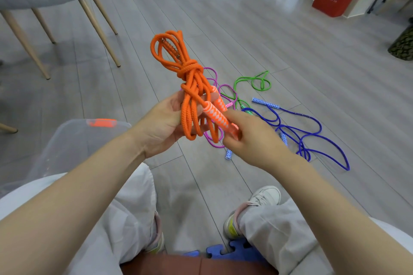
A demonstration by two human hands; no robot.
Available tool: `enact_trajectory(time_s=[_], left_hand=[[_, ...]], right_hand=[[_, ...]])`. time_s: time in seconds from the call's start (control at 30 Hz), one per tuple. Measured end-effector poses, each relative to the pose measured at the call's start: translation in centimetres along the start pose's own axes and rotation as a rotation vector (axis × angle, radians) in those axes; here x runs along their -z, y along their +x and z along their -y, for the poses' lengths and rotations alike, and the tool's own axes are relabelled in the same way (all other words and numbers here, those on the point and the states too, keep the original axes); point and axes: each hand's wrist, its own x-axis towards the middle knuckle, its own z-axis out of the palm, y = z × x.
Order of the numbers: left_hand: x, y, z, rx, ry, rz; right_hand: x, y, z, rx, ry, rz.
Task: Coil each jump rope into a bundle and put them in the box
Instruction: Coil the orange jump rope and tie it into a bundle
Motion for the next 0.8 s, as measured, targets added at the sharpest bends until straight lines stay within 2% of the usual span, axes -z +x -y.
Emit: enact_trajectory(time_s=[0.23,0.5,0.8], left_hand=[[0.1,-0.3,-0.5,-0.059,-0.017,0.009],[-0.3,-0.1,0.7,-0.093,0.062,-0.017],[-0.1,0.3,0.9,-0.045,-0.002,-0.056]], right_hand=[[-0.2,0.4,0.4,-0.015,0.276,0.126],[-0.6,0.3,-0.3,0.048,0.181,0.133],[-0.7,-0.2,0.4,0.084,0.106,0.144]])
